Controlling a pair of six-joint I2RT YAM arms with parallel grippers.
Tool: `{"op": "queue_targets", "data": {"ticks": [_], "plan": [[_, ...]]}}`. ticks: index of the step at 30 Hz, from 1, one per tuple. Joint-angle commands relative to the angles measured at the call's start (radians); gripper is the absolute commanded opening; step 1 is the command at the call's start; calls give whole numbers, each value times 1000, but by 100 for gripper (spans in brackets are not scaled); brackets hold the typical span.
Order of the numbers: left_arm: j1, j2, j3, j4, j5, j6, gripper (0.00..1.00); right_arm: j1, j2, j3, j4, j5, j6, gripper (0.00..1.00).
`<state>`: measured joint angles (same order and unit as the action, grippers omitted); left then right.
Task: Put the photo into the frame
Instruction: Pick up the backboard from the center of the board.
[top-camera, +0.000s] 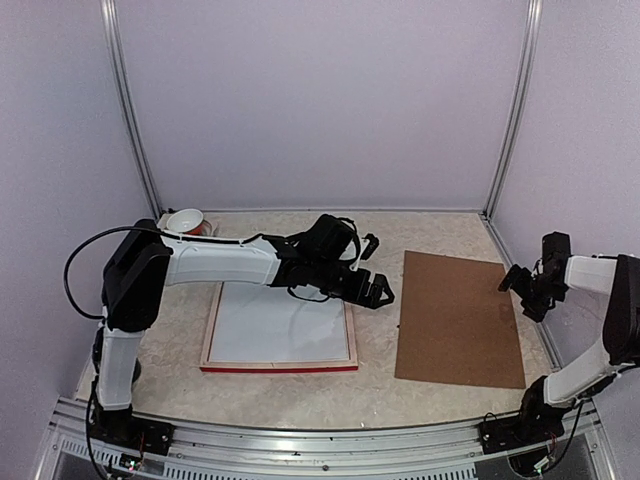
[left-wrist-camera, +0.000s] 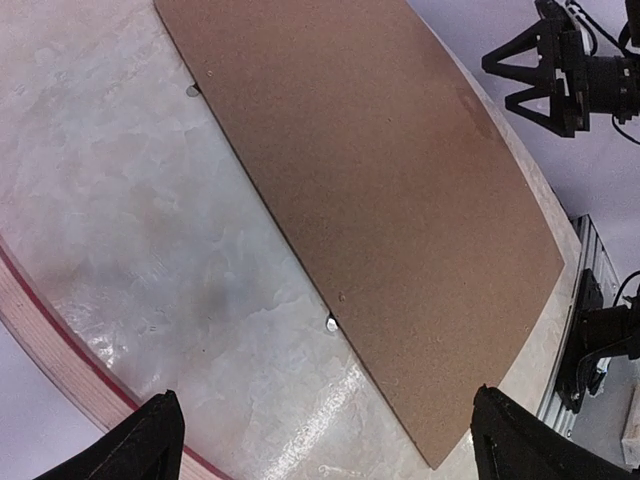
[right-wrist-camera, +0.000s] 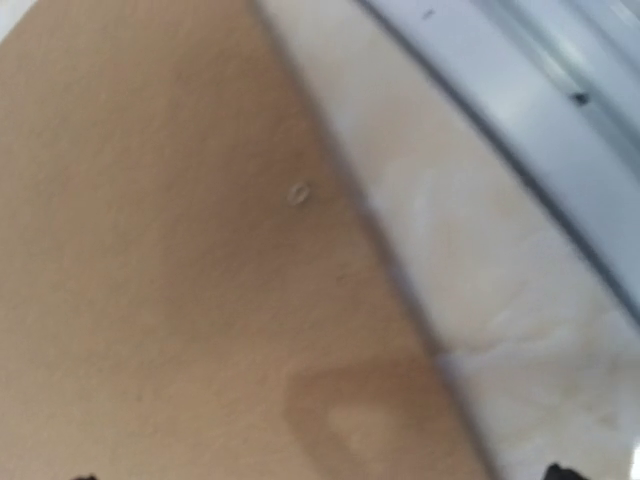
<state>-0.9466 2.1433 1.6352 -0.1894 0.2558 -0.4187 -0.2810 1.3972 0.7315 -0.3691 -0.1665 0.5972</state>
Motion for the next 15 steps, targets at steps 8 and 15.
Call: {"op": "queue_targets", "data": {"ticks": [8, 15], "plan": [[-31, 50, 77, -34, 28, 9, 99, -36, 5, -43, 61, -6, 9, 97], [-40, 99, 131, -78, 1, 1, 99, -37, 55, -73, 115, -73, 6, 97]]}}
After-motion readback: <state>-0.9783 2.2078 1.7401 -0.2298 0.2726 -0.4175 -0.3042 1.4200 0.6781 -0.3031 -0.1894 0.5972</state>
